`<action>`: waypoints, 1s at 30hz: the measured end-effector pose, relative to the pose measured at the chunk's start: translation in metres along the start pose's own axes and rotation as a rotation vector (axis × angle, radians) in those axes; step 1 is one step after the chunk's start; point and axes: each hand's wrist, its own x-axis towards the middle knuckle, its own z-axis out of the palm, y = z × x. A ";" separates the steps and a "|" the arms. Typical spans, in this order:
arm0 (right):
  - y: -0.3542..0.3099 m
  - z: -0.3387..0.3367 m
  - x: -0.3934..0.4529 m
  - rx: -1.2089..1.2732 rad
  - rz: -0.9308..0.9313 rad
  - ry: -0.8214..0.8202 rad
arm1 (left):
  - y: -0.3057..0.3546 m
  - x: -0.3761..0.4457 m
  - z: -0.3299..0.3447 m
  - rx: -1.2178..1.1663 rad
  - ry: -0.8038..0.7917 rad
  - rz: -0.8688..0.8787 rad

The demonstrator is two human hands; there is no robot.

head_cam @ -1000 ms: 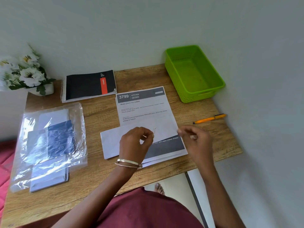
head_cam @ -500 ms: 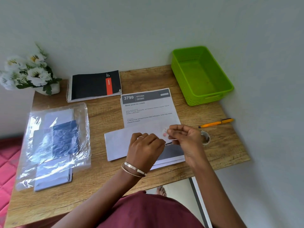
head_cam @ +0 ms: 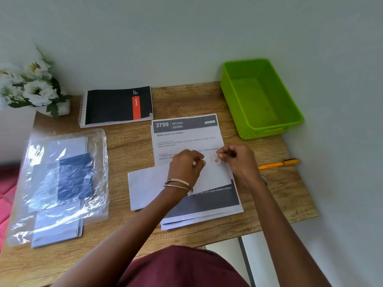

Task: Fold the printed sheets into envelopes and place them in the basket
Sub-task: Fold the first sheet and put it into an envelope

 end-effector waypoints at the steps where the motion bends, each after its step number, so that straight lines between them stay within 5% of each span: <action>1: 0.000 0.000 0.003 -0.004 0.004 -0.015 | 0.001 0.003 0.004 0.000 -0.006 -0.015; 16: 0.004 0.006 0.031 -0.313 -0.002 -0.193 | 0.000 0.006 0.041 -0.108 0.083 -0.190; 30: 0.006 0.015 0.030 -0.422 0.026 -0.047 | 0.013 0.011 0.048 0.003 0.112 -0.313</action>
